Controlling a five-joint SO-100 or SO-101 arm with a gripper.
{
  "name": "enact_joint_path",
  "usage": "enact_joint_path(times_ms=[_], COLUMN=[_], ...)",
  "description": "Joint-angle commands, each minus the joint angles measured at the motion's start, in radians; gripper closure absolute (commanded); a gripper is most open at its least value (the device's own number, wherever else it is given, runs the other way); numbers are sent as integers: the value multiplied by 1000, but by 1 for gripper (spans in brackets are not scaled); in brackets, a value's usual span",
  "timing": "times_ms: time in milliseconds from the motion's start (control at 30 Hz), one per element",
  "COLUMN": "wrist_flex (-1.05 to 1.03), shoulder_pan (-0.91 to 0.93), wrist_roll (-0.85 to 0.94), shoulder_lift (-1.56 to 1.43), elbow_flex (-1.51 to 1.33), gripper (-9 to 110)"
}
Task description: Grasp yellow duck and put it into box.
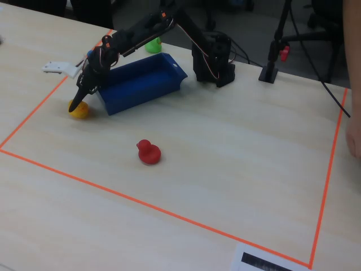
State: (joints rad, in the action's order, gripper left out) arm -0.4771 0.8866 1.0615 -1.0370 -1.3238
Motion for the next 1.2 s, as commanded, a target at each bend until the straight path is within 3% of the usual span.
enact_joint_path(times_ms=[0,233,367,433,733,967,1167], wrist_flex=[55,92,81,84,114,-95,-264], shoulder_pan=[-17,-12,-11,-12,-20,-31,-77], wrist_roll=[23,75,86,86,114,6,-83], shoulder_lift=[0,51,71,78,97,67,-213], elbow_flex=[55,58,89,106,150,299,236], gripper=[69,71,95,101,101,101,101])
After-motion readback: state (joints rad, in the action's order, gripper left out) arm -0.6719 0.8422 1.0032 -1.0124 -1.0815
